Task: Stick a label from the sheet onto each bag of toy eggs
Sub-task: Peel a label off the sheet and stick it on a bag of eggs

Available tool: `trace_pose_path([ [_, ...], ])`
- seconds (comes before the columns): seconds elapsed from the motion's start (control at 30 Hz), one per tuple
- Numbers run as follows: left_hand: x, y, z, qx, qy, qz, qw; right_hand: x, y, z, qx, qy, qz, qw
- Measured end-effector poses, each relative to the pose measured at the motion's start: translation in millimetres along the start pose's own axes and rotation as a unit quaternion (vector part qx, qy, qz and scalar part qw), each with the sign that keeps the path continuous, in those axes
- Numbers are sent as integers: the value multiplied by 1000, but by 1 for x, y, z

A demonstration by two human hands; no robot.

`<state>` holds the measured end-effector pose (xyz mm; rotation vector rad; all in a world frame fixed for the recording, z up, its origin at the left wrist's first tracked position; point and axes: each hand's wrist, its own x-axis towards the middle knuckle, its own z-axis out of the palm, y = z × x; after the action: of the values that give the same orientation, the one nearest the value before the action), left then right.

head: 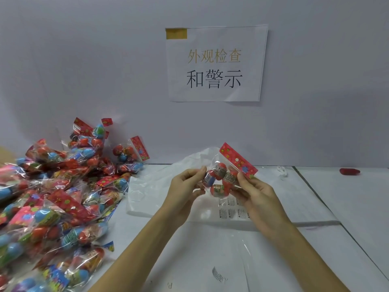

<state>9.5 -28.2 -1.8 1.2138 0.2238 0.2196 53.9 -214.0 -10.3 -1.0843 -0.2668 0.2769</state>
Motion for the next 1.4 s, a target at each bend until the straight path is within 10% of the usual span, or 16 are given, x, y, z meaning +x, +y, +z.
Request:
trace_pose_path([
  [0.13, -3, 0, 5, 34, 93, 67, 993, 1, 4, 1, -141, 125, -68, 980],
  [0.3, -16, 0, 16, 136, 1, 174, 975, -4, 5, 10, -80, -61, -25, 995],
  [0.47, -15, -3, 19, 130, 3, 215, 968, 0, 5, 2, -81, -21, -21, 996],
  [0.57, -10, 0, 12, 186, 99, 135, 968, 3, 2, -2, -52, -45, 21, 997],
  [0.67, -6, 4, 4, 137, -16, 44, 989, 4, 5, 2, -48, -98, 36, 993],
  [1.03, -8, -1, 5, 94, 14, 56, 994, -1, 10, 5, -85, -144, 35, 985],
  [1.4, -6, -5, 5, 62, -144, -46, 986, -1, 8, 1, -37, -7, 69, 997],
])
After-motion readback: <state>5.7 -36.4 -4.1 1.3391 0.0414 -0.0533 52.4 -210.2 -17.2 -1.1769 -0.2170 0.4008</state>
